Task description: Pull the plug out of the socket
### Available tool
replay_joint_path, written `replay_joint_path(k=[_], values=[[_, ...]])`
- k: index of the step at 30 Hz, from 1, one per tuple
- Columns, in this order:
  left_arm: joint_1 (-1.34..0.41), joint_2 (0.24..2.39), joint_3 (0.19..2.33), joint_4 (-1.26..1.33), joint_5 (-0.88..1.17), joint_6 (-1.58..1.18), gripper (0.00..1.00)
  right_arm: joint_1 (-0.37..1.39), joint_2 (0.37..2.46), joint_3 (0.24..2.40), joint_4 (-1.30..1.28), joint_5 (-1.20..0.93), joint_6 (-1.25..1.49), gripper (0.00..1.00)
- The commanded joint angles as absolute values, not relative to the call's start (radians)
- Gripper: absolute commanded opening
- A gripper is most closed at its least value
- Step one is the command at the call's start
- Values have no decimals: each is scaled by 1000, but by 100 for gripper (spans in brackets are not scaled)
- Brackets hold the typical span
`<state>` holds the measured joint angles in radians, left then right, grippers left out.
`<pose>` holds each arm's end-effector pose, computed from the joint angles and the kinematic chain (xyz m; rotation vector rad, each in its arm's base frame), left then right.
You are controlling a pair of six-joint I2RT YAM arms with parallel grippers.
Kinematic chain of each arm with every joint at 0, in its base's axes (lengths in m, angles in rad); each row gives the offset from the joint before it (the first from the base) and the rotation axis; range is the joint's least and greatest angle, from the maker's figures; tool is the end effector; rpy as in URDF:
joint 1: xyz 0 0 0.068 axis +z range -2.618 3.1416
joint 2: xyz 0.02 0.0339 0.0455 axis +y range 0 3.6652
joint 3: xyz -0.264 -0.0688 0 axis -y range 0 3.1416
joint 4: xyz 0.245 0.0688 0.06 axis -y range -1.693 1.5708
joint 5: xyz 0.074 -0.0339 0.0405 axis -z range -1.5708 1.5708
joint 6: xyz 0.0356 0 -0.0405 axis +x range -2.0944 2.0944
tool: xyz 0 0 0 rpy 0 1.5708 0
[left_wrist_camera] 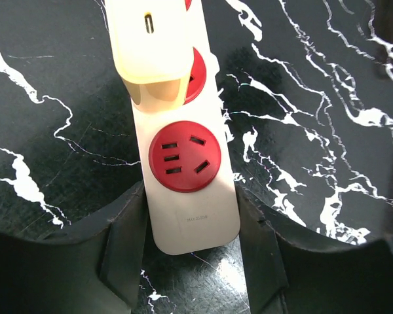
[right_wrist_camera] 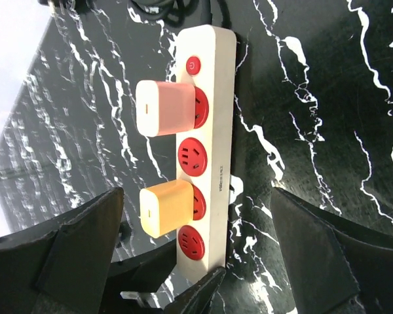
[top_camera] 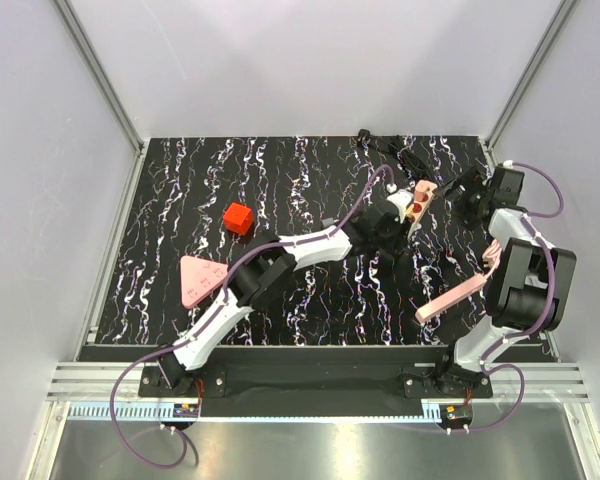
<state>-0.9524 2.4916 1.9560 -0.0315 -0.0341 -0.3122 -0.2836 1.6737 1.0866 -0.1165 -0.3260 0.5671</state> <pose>0.3279 -0.4588 0.1410 0.6791 2.1145 -0.6896 0.3550 -0.0916 0.2206 0.7814 2.1449 0.5195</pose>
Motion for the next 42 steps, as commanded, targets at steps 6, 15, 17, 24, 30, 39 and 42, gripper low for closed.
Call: replay_joint_path(k=[6, 15, 17, 24, 30, 39, 42], values=[[-864, 2416, 1870, 70, 233, -482, 0, -380, 1709, 976, 208, -607, 729, 100], [-816, 2327, 1804, 190, 408, -661, 0, -385, 1812, 965, 328, -715, 787, 99], [-816, 2322, 1804, 186, 407, -658, 0, -384, 1841, 963, 347, -721, 813, 97], [-818, 2306, 1795, 170, 364, -650, 0, -327, 1887, 1018, 260, -684, 775, 86], [-822, 2306, 1818, 147, 350, -627, 0, -281, 1922, 1049, 206, -644, 742, 83], [-834, 2304, 1825, 155, 353, -629, 0, -227, 1980, 1077, 199, -630, 749, 70], [-836, 2304, 1829, 153, 353, -630, 0, -209, 1999, 1081, 207, -629, 749, 70]])
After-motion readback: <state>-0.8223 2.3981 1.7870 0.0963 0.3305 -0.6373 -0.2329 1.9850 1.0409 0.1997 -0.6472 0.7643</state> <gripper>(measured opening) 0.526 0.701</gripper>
